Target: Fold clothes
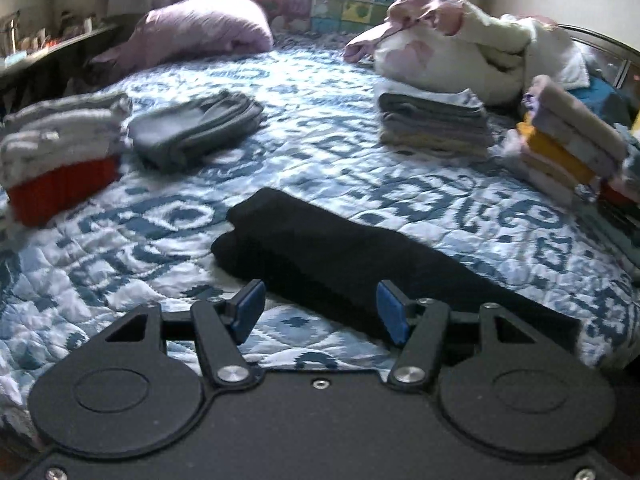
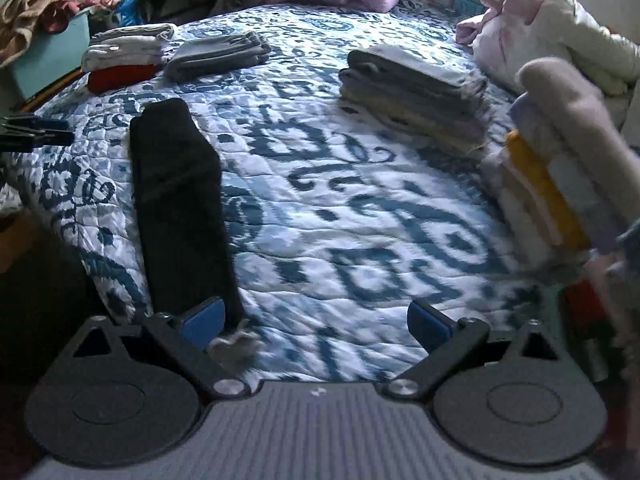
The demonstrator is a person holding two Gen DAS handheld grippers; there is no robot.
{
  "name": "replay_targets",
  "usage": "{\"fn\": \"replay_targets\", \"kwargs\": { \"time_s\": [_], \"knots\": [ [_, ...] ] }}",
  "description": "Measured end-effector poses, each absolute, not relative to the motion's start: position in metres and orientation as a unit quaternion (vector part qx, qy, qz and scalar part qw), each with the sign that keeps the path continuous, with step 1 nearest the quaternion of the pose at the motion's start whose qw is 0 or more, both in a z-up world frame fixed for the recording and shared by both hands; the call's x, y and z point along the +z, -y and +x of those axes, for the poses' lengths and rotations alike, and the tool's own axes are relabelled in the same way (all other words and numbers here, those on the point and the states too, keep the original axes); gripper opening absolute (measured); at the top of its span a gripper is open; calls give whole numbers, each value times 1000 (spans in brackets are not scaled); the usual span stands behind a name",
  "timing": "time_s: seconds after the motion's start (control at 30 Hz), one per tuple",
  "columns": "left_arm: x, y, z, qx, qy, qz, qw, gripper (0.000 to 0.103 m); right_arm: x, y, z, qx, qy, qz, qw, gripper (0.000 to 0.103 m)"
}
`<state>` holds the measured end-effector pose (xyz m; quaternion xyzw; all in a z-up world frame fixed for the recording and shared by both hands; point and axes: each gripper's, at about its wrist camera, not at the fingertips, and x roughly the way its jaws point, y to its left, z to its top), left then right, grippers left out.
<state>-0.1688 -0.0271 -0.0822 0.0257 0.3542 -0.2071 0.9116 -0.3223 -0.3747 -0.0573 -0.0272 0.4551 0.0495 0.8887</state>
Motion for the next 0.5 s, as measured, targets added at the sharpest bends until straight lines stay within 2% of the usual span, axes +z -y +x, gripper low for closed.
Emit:
{"fn": "replay_targets", "kwargs": {
  "time_s": [0.23,0.37,0.5],
  "knots": [
    [-107,13,-110,-180,-367,21,913,61,-124,334,-316,27,-480,30,877,87],
    [-122,5,-66,-177,-384,-17,906,61,-150,342,-313,-11,-486,84,870,82],
    [-140,10,-33,-178,-402,-39,897,62,-168,351,-311,-13,-483,151,862,63]
  ]
}}
